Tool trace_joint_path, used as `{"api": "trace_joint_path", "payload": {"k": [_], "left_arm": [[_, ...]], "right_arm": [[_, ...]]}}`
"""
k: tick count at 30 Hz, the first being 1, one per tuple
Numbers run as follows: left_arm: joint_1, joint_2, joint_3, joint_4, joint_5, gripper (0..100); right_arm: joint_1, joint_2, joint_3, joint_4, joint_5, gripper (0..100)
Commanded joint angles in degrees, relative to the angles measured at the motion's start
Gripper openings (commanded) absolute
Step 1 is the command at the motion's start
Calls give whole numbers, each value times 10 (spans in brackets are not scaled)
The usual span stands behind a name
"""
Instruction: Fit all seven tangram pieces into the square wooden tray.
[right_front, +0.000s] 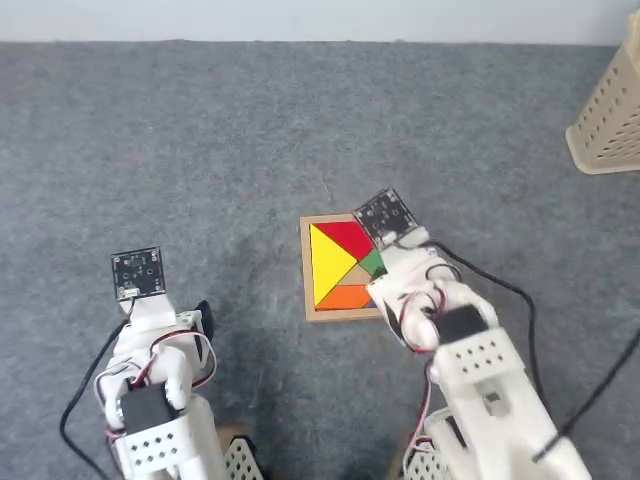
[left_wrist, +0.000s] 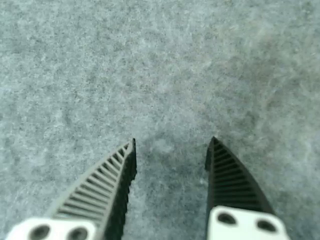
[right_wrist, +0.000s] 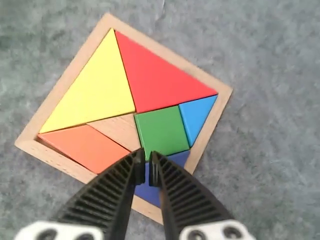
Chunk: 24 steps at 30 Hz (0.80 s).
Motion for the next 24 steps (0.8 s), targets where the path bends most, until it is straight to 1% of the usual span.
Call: {"api": "trace_joint_path", "payload": {"k": [1, 13, 21, 24], "left_arm": [[2, -8, -7, 3, -3, 216], [2, -8, -7, 3, -3, 216], [2, -8, -7, 3, -3, 216], [2, -8, -7, 3, -3, 216]], "right_arm": [[2, -109, 28, -7, -8, 6], [7, -342, 135, -8, -4, 6], [7, -546, 242, -7, -3, 6], [7, -548, 254, -14, -3, 6]]}}
